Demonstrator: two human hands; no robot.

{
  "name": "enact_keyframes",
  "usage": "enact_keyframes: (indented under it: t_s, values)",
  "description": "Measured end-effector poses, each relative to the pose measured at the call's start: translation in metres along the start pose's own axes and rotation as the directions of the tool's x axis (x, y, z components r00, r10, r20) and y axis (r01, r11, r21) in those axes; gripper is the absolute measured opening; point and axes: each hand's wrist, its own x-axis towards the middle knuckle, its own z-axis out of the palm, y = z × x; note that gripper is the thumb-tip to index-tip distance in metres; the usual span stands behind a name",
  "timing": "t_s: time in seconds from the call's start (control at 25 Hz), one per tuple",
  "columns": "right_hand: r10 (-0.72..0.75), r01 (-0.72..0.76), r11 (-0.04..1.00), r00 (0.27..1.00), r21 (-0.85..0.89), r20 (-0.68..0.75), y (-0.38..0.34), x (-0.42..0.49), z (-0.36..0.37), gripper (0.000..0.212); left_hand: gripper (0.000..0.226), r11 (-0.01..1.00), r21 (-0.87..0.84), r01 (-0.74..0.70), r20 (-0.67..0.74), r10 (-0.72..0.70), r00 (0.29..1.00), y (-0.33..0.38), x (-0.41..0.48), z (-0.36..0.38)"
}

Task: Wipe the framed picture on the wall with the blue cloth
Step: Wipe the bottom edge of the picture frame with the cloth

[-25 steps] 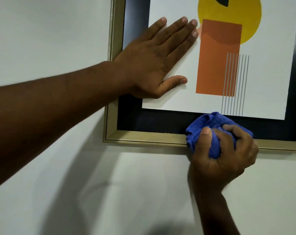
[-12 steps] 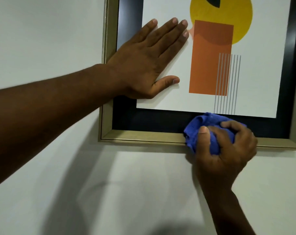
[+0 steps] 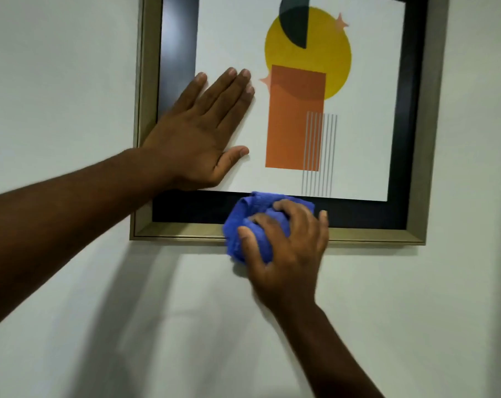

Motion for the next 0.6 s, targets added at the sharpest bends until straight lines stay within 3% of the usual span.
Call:
enact_keyframes:
  t_s: [0.12,0.32,0.52,0.6]
  values:
    - [0.109,-0.107,0.994,0.992,-0.030,0.070,0.052,-0.002,-0.038,0.040,0.083,0.987,-0.110,0.120,0.057,-0.115,0.992,0.039,-0.018,-0.003]
    - [0.133,-0.182,0.933,0.976,0.312,0.171,0.093,0.006,-0.079,0.047,0.081,0.898,-0.378,0.223,0.149,-0.179,0.973,0.152,-0.039,-0.009]
    - [0.135,-0.241,0.903,0.945,0.355,0.297,0.103,0.011,-0.092,0.063,0.082,0.676,-0.575,0.461,0.232,-0.406,0.884,0.227,-0.025,-0.010]
    - [0.147,-0.251,0.909,0.940,0.333,0.309,0.112,0.012,-0.097,0.073,0.070,0.605,-0.630,0.486,0.194,-0.484,0.853,0.237,-0.020,-0.015]
